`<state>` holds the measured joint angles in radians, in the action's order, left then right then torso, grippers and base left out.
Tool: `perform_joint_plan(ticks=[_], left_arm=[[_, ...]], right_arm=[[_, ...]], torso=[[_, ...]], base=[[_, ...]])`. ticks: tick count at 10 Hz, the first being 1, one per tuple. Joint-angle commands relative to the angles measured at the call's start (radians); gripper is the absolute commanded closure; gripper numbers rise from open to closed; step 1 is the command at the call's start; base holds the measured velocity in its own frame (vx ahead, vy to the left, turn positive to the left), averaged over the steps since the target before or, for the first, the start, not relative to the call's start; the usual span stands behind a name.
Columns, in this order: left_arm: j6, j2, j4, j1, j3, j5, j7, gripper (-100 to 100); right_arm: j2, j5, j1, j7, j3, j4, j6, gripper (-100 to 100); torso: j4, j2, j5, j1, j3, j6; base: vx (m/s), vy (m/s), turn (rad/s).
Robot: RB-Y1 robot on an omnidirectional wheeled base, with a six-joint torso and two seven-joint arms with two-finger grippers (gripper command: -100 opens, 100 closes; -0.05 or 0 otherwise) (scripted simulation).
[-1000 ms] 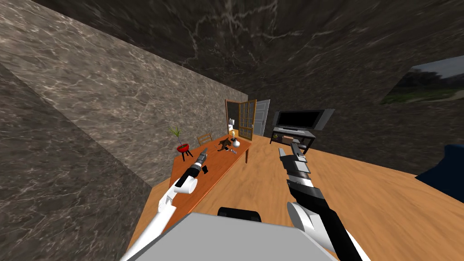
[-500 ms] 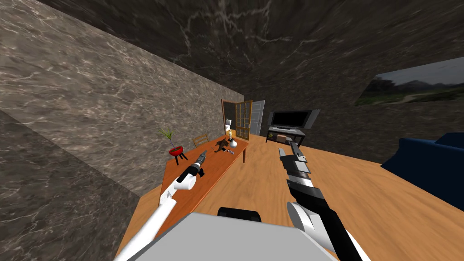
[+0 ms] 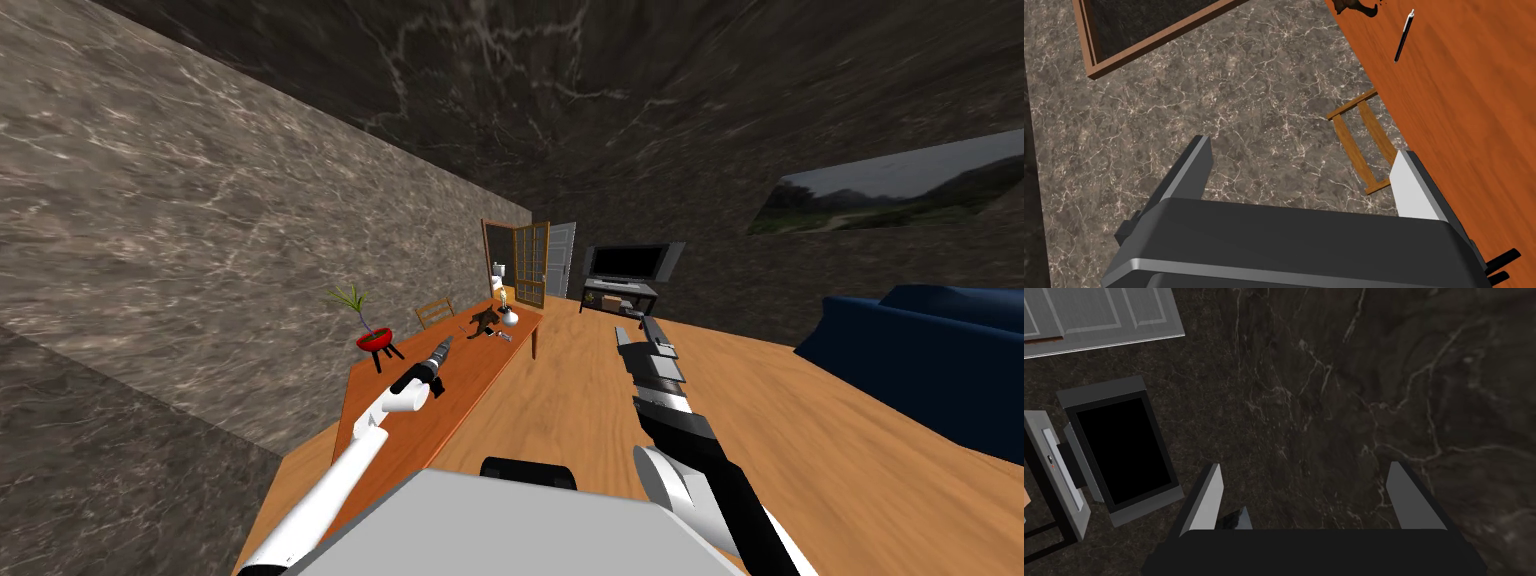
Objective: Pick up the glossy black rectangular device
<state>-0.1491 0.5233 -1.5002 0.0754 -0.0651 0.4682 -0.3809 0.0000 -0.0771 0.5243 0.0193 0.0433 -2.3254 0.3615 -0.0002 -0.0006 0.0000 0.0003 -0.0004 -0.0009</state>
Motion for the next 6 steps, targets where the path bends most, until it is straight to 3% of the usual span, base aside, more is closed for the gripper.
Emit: perform_joint_plan(ticks=[1, 2, 3, 5, 6], left_arm=[[-0.050, 0.022, 0.050, -0.036, -0.002, 0.030, -0.034, -100], [-0.057, 0.022, 0.085, -0.036, -0.002, 0.030, -0.034, -100], [-0.097, 0.043, 0.112, -0.065, -0.004, 0.057, -0.062, -100], [-0.105, 0.043, 0.156, -0.065, -0.004, 0.057, -0.062, -100], [-0.153, 0.063, 0.192, -0.094, -0.006, 0.083, -0.089, -100]], right_arm=[[0.000, 0.000, 0.000, 0.000, 0.000, 0.000, 0.000, 0], [0.000, 0.000, 0.000, 0.000, 0.000, 0.000, 0.000, 0], [0.000, 0.000, 0.000, 0.000, 0.000, 0.000, 0.000, 0], [0.000, 0.000, 0.000, 0.000, 0.000, 0.000, 0.000, 0], [0.000, 0.000, 0.000, 0.000, 0.000, 0.000, 0.000, 0]], torso=[[0.000, 0.000, 0.000, 0.000, 0.000, 0.000], [0.000, 0.000, 0.000, 0.000, 0.000, 0.001], [0.000, 0.000, 0.000, 0.000, 0.000, 0.000], [0.000, 0.000, 0.000, 0.000, 0.000, 0.000], [0.000, 0.000, 0.000, 0.000, 0.000, -0.001]], base=[[0.013, 0.004, -0.198], [0.012, 0.008, -0.086], [0.013, 0.004, -0.159], [0.007, 0.006, -0.030], [0.004, 0.002, -0.166]])
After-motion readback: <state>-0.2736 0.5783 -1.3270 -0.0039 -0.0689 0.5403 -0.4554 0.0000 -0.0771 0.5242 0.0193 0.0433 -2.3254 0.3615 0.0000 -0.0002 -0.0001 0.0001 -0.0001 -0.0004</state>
